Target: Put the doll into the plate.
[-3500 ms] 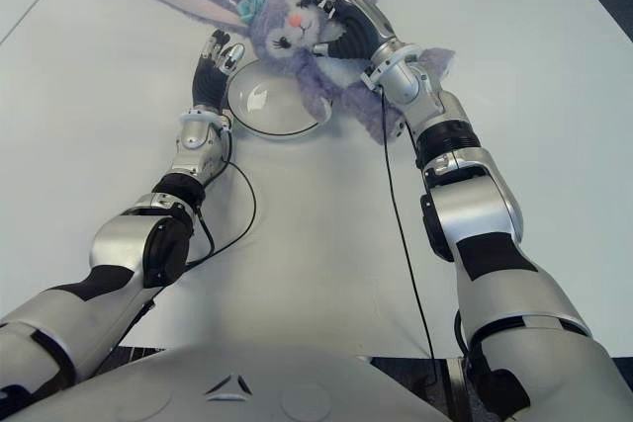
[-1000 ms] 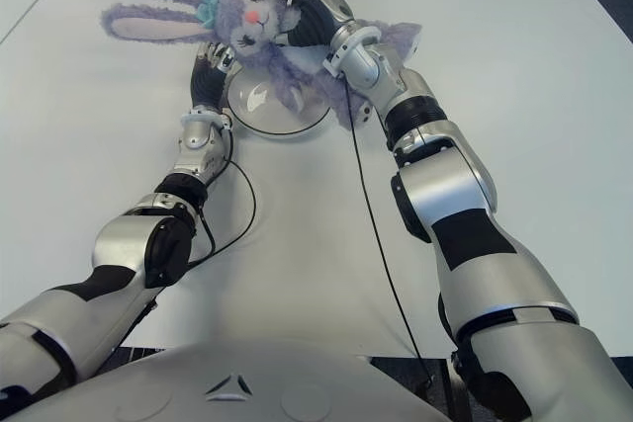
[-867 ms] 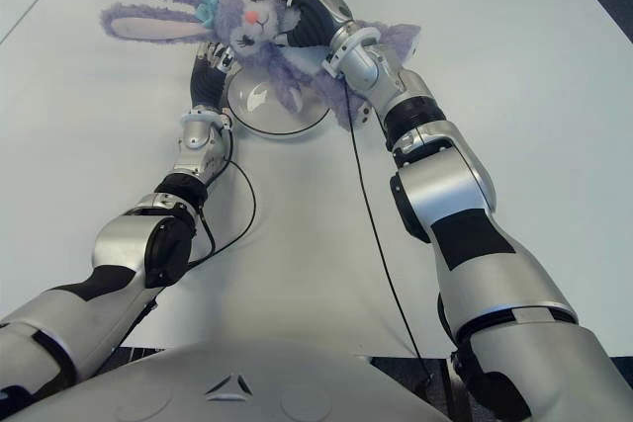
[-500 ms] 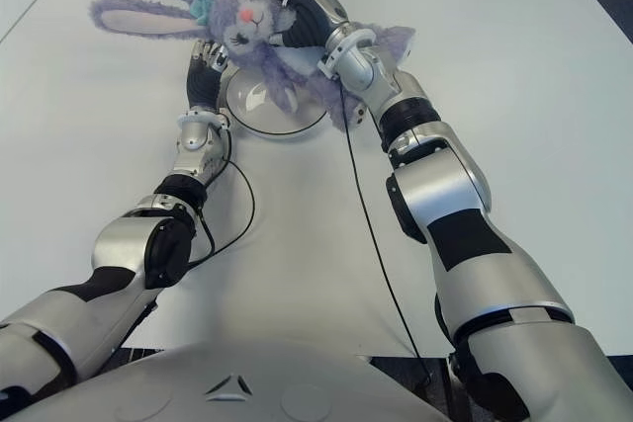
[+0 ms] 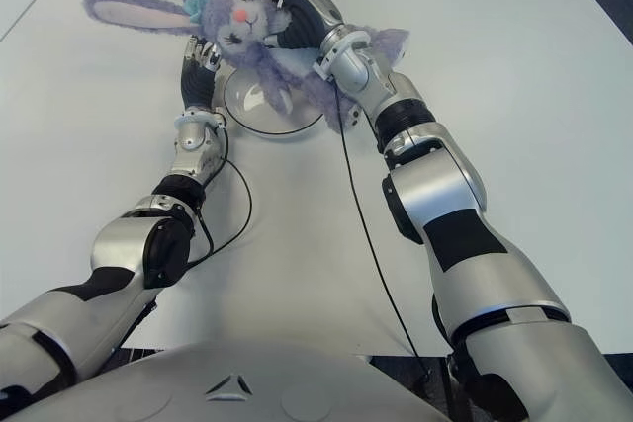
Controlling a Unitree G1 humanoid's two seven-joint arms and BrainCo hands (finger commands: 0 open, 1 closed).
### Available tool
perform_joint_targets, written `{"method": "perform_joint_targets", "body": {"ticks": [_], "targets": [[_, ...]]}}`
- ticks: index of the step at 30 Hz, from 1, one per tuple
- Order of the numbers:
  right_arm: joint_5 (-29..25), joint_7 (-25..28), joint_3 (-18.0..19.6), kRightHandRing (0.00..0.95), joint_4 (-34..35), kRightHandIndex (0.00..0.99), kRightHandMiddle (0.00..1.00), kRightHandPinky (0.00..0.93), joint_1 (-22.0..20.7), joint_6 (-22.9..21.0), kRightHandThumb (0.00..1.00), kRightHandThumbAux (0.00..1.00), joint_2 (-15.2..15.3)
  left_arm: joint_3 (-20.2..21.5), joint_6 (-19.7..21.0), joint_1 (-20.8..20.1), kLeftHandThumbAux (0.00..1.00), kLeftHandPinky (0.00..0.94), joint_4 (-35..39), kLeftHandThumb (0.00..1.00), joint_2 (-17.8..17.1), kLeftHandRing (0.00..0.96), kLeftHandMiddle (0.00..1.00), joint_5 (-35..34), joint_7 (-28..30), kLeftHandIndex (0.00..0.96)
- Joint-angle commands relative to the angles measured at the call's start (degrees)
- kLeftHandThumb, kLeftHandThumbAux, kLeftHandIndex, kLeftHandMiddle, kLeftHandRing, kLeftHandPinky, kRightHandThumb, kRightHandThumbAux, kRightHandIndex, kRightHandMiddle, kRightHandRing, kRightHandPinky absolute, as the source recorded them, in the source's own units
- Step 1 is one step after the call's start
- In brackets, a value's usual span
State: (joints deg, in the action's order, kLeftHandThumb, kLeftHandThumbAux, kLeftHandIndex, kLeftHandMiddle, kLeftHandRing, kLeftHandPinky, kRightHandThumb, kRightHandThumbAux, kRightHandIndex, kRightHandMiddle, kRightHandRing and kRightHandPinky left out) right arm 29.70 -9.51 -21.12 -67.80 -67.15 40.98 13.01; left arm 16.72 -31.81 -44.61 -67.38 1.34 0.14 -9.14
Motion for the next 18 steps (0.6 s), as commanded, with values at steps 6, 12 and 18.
{"method": "perform_joint_targets", "body": {"ticks": [6,12,18], "targets": [[0.00,3.20,-1.18,0.837,-1.28,0.763,0.857,0.813,0.61,2.45,0.358,0.844,-3.59,0.97,4.37,19.01,0.456,0.003,-9.24,0.000,-2.10,0.007,0.009,-0.43,0.52,0.000],[0.10,2.97,-1.30,0.838,-1.18,0.765,0.858,0.805,0.65,2.58,0.361,0.847,-3.31,0.35,3.83,19.16,0.445,0.001,-8.91,0.000,-1.85,0.006,0.007,0.15,-1.57,0.000],[0.36,2.58,-1.47,0.830,-1.07,0.759,0.850,0.795,0.65,2.52,0.350,0.851,-3.03,-0.03,4.39,19.54,0.449,0.004,-8.92,0.000,-2.23,0.008,0.007,0.63,-3.31,0.000]]}}
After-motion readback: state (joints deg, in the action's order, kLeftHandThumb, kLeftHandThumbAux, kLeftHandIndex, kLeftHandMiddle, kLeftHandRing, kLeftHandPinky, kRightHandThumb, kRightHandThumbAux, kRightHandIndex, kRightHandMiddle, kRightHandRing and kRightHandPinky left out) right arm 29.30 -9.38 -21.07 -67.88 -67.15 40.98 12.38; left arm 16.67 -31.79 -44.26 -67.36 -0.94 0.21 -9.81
